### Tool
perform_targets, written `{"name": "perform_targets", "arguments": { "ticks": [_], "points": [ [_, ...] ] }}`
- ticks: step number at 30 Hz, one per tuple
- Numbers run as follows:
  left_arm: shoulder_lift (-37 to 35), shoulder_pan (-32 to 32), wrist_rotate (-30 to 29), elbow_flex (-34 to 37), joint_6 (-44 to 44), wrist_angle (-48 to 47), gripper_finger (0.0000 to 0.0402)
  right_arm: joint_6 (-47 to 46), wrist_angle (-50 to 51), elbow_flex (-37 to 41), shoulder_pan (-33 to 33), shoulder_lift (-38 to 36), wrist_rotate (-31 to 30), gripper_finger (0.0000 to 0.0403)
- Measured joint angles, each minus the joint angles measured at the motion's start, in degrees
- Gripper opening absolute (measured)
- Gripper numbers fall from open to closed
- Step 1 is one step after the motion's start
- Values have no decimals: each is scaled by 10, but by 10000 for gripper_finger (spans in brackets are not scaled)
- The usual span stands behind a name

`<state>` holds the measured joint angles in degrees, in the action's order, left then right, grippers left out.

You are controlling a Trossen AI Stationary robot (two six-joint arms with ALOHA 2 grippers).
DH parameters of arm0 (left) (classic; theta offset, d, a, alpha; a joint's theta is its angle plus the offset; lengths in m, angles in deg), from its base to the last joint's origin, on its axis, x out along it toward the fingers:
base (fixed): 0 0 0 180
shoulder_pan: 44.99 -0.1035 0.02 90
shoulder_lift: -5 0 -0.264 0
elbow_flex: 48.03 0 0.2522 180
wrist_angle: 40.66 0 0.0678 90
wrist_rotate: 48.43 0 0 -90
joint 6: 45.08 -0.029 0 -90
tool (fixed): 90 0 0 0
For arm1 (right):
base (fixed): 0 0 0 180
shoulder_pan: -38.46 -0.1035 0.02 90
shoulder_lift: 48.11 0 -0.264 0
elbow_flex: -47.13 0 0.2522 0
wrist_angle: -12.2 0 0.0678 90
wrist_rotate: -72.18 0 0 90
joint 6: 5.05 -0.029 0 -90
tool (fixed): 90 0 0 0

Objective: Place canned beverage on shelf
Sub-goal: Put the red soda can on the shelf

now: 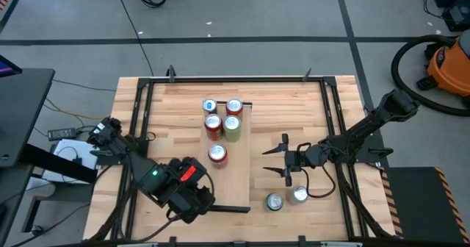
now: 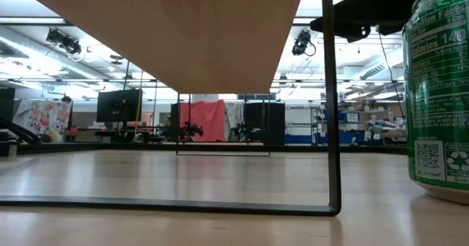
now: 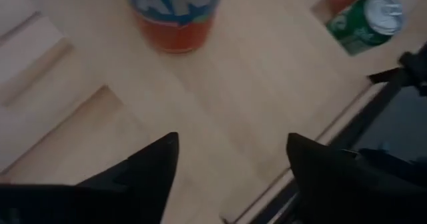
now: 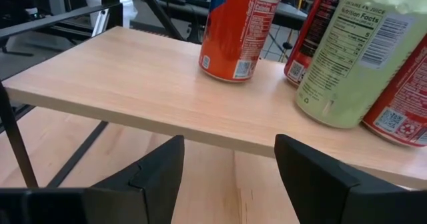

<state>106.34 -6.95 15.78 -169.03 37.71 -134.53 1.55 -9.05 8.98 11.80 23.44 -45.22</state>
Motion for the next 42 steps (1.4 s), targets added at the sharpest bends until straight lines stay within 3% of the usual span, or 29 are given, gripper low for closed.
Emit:
{"name": "perform_targets", "arguments": {
  "ticks": [4, 8, 16, 20, 26, 30, 35, 42],
  "points": [
    [-1, -19, 12, -7, 0, -27, 326, 7, -1, 0, 0, 0, -1, 244],
    [-1, -26, 13, -51, -6, -33, 331, 24, -2, 0, 7, 0, -13, 244],
    [-1, -53, -26, -106, -95, 1, 296, 28, 9, 0, 18, 1, -15, 244],
    [-1, -72, -13, -106, -135, 55, 282, 36, -4, 0, 19, 1, -15, 244],
    [0, -82, -15, -118, -150, 53, 267, 47, -4, 0, 21, 1, -11, 244],
    [-1, -73, -19, -129, -188, 34, 256, 68, -8, -3, 20, 1, 49, 244],
    [-1, -46, -9, -113, -173, -57, 244, 41, 83, -55, 25, 16, 64, 244],
    [0, -71, -21, -106, -103, -91, 240, 56, 91, -99, 27, 73, 48, 244]
  ]
}}
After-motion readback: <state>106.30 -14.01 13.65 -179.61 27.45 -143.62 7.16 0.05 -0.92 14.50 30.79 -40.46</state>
